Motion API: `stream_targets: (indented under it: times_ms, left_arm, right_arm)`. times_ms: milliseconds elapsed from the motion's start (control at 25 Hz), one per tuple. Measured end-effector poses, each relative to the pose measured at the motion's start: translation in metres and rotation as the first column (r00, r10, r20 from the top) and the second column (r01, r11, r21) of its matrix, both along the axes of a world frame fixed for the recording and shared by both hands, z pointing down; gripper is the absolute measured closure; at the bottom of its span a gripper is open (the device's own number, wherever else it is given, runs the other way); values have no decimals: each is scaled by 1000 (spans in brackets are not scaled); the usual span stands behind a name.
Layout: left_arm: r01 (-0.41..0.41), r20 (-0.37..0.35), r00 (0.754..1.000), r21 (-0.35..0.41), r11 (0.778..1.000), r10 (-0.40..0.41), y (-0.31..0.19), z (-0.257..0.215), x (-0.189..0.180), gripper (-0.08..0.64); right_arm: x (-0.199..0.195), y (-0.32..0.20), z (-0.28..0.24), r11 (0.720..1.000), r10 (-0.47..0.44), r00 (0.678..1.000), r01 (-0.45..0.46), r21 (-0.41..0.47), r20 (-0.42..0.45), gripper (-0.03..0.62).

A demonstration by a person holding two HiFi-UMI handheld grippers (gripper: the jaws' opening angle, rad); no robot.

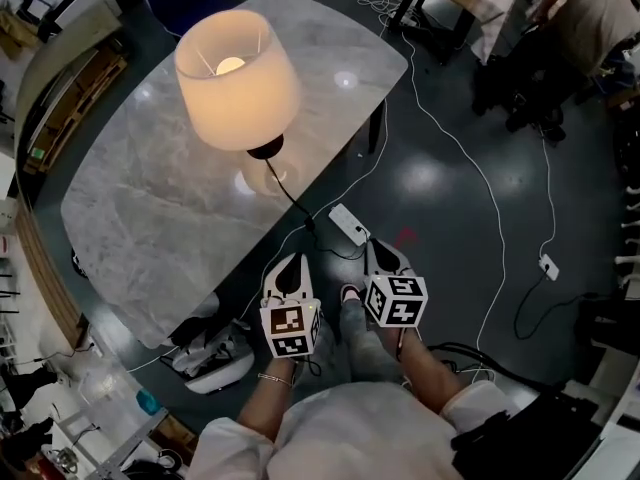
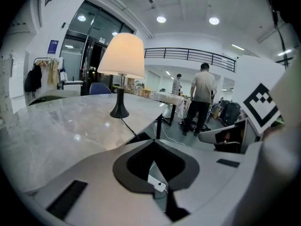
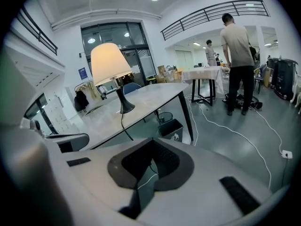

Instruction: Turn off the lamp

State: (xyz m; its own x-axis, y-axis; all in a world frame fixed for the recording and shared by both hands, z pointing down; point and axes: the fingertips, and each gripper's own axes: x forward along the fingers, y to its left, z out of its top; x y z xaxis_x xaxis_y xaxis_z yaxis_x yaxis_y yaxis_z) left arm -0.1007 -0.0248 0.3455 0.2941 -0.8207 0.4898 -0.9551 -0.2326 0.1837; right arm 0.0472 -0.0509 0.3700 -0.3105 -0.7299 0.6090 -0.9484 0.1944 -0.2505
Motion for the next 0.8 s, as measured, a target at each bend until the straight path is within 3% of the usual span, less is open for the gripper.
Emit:
stream_targets:
  times_ms: [400, 640, 800]
  left_arm:
    - [3, 28, 1000, -71, 997, -1, -9, 56, 16, 552]
    - [38, 24, 999, -143, 989, -35, -11, 112, 15, 552]
    - [42, 52, 998, -146, 988, -35, -16, 146, 15, 552]
  right_arm:
    - [5, -19, 54, 999, -33, 999, 33, -32, 24, 594]
    - [0, -25, 112, 998, -40, 997, 43, -56, 62, 594]
    - [0, -24, 156, 995, -60, 996, 65, -76, 66, 594]
